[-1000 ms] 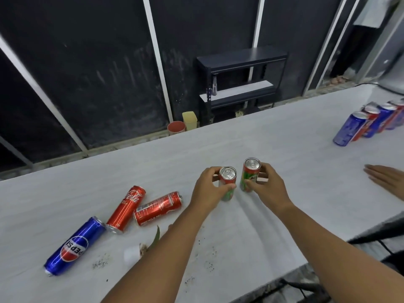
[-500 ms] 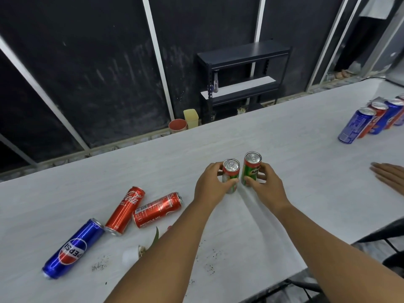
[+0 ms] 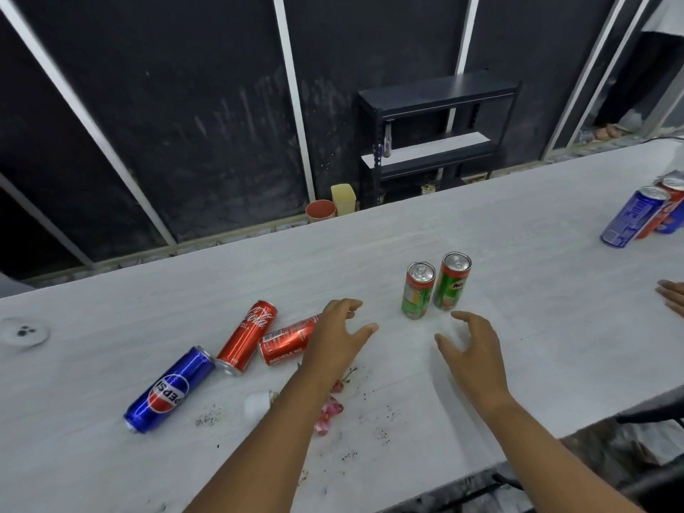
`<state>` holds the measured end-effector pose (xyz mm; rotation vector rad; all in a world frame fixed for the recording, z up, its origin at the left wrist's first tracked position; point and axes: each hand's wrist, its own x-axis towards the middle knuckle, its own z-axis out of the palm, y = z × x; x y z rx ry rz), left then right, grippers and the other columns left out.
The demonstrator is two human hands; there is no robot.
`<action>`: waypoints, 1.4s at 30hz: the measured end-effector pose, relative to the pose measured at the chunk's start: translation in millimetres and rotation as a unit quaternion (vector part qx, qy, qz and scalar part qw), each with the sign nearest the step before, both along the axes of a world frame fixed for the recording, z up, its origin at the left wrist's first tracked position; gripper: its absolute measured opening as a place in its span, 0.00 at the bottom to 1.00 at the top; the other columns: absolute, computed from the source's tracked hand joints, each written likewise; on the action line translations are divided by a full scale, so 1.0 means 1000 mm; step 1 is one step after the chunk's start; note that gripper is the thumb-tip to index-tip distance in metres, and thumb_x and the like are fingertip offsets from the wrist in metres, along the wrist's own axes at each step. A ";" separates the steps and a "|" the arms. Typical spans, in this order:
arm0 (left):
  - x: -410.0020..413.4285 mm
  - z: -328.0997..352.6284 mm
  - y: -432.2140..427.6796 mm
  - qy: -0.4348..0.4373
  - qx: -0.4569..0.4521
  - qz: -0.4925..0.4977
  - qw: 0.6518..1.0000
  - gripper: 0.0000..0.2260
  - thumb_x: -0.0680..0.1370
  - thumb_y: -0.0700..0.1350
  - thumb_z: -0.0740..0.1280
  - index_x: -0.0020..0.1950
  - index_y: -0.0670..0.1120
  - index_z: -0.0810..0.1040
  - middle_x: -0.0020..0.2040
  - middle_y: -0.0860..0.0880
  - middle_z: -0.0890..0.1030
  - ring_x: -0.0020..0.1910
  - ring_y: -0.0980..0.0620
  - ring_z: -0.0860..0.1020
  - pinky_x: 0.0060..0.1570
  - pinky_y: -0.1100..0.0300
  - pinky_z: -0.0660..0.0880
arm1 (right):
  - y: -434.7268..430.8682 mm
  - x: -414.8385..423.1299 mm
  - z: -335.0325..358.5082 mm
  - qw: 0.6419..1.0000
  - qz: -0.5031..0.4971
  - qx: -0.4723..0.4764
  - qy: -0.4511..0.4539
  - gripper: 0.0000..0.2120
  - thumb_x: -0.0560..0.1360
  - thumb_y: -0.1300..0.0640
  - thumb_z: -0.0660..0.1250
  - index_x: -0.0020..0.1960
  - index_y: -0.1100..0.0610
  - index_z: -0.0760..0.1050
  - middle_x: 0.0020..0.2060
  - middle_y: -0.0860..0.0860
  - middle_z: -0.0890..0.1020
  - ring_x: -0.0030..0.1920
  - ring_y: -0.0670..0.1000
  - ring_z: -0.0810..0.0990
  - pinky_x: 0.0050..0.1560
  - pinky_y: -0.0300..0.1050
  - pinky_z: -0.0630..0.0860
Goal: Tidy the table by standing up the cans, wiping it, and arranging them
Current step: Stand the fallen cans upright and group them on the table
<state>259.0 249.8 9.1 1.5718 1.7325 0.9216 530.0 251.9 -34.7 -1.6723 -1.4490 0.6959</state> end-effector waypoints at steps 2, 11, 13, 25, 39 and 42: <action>-0.016 0.011 -0.012 0.012 0.036 0.002 0.999 0.17 0.80 0.54 0.76 0.68 0.53 0.81 0.63 0.59 0.79 0.60 0.62 0.80 0.63 0.57 0.82 | -0.012 -0.020 0.002 0.999 0.028 0.012 -0.030 0.23 0.76 0.51 0.78 0.67 0.43 0.75 0.64 0.40 0.76 0.68 0.49 0.73 0.64 0.44 0.69; -0.098 0.043 -0.037 0.097 0.074 0.080 0.989 0.12 0.82 0.54 0.74 0.65 0.56 0.82 0.62 0.60 0.81 0.59 0.60 0.80 0.58 0.60 0.80 | -0.020 -0.108 0.026 0.982 0.186 -0.026 0.000 0.24 0.76 0.50 0.79 0.67 0.39 0.76 0.64 0.34 0.78 0.66 0.40 0.76 0.67 0.42 0.72; -0.123 0.040 -0.040 0.150 0.034 0.085 0.984 0.14 0.82 0.55 0.72 0.67 0.56 0.80 0.65 0.58 0.80 0.61 0.57 0.80 0.59 0.57 0.80 | -0.012 -0.124 0.032 0.973 0.225 -0.049 0.001 0.25 0.75 0.50 0.80 0.68 0.39 0.75 0.65 0.35 0.78 0.66 0.40 0.77 0.65 0.42 0.74; -0.185 0.028 -0.015 0.249 -0.096 0.072 0.961 0.31 0.78 0.64 0.74 0.77 0.56 0.70 0.73 0.50 0.77 0.65 0.47 0.81 0.58 0.51 0.80 | 0.039 -0.172 0.038 0.924 0.332 -0.155 -0.110 0.42 0.70 0.50 0.84 0.79 0.41 0.70 0.72 0.52 0.77 0.74 0.54 0.74 0.74 0.56 0.74; -0.174 0.028 -0.013 0.125 -0.108 0.112 0.980 0.34 0.78 0.53 0.78 0.81 0.54 0.67 0.77 0.48 0.76 0.69 0.46 0.79 0.67 0.45 0.80 | 0.015 -0.166 0.047 0.935 0.318 -0.153 0.019 0.28 0.71 0.55 0.84 0.63 0.41 0.73 0.59 0.48 0.82 0.57 0.49 0.84 0.49 0.45 0.86; -0.171 0.031 -0.017 0.090 -0.083 0.119 0.985 0.36 0.77 0.52 0.80 0.82 0.54 0.67 0.77 0.49 0.74 0.69 0.46 0.79 0.67 0.45 0.81 | 0.007 -0.166 0.054 0.936 0.305 -0.144 0.099 0.26 0.73 0.58 0.82 0.62 0.42 0.71 0.52 0.51 0.87 0.54 0.53 0.87 0.50 0.46 0.85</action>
